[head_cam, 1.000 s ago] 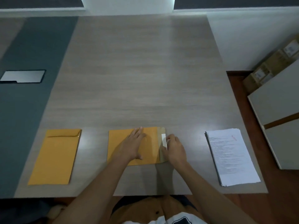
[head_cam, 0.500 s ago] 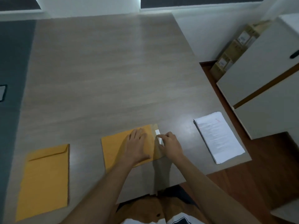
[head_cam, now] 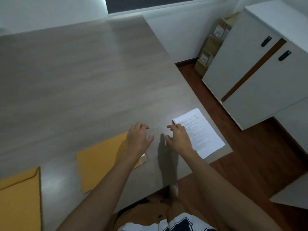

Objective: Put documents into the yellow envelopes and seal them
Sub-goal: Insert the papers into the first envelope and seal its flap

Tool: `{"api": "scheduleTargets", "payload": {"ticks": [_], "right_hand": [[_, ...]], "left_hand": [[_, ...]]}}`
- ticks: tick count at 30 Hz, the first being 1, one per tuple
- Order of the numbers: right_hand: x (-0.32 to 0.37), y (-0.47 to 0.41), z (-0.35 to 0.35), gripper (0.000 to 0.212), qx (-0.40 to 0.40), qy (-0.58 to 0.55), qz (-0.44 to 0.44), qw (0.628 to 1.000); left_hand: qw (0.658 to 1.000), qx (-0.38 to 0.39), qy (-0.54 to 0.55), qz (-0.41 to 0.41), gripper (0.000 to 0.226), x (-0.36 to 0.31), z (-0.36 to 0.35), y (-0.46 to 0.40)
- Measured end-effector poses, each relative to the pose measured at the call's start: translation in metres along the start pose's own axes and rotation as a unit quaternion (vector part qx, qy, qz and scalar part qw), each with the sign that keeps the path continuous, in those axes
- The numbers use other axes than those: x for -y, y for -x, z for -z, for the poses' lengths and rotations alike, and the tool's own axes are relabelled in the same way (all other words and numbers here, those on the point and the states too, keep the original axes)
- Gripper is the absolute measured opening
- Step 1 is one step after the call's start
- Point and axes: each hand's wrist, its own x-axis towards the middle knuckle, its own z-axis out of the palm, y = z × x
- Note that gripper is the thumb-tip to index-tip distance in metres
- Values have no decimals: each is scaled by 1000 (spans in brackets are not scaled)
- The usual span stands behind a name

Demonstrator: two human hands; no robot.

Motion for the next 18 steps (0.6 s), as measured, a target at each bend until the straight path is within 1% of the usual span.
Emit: {"api": "scheduleTargets", "payload": {"ticks": [3, 5, 9, 13, 18], "right_hand": [[-46, -3, 30, 51, -26, 44, -48, 998], [-77, -4, 47, 55, -40, 71, -65, 995], [-128, -6, 68, 69, -17, 88, -90, 992], [-154, -9, 73, 76, 2, 100, -95, 990], [-166, -9, 71, 70, 13, 102, -72, 992]], "left_hand": [[999, 45, -5, -4, 47, -48, -24, -23], [997, 70, -13, 5, 52, -77, -40, -38], [996, 81, -18, 21, 48, -118, -69, -65], [994, 88, -57, 32, 53, -141, -92, -89], [988, 109, -84, 68, 51, -150, -106, -99]]}}
